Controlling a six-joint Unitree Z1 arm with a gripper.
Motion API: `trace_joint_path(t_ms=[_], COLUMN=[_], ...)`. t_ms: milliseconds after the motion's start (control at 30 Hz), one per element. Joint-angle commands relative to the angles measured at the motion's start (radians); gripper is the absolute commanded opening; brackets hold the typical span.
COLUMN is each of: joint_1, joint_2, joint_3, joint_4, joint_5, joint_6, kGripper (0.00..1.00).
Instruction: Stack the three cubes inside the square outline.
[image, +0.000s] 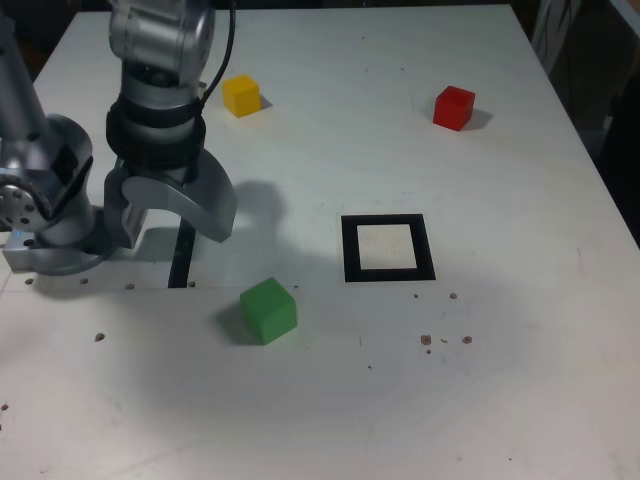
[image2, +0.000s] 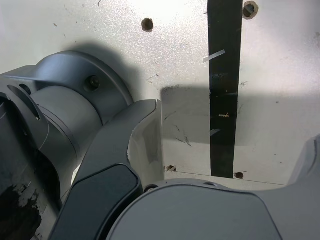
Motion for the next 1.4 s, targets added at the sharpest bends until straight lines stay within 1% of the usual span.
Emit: trace_joint_path(t_ms=[0, 67, 133, 200, 267, 433, 500, 567, 733, 933, 1067, 1167, 1367], joint_1=[0.003, 0.005, 0.006, 0.006, 0.009, 0.027, 0.042, 0.061, 0.124, 0.196, 0.230, 0.259, 0.304], joint_2=[-0.002, -0.003, -0.002, 0.003, 0.008, 0.023, 0.046, 0.084, 0.205, 0.363, 0.454, 0.509, 0.582], joint_3=[0.003, 0.002, -0.010, -0.045, -0.096, -0.293, -0.390, -0.491, -0.737, -1.030, -1.194, -1.284, -1.391], joint_4=[-0.003, -0.005, -0.003, 0.007, 0.030, 0.131, 0.169, 0.205, 0.298, 0.388, 0.421, 0.434, 0.443], joint_5=[-0.003, -0.003, 0.007, 0.037, 0.078, 0.180, 0.208, 0.229, 0.253, 0.256, 0.256, 0.260, 0.295], joint_6=[0.010, 0.021, 0.037, 0.071, 0.113, 0.250, 0.312, 0.377, 0.519, 0.654, 0.700, 0.719, 0.741], kGripper=[1.00, 1.00, 1.00, 0.99, 0.99, 0.99, 0.99, 0.99, 0.99, 0.99, 0.99, 0.99, 0.99])
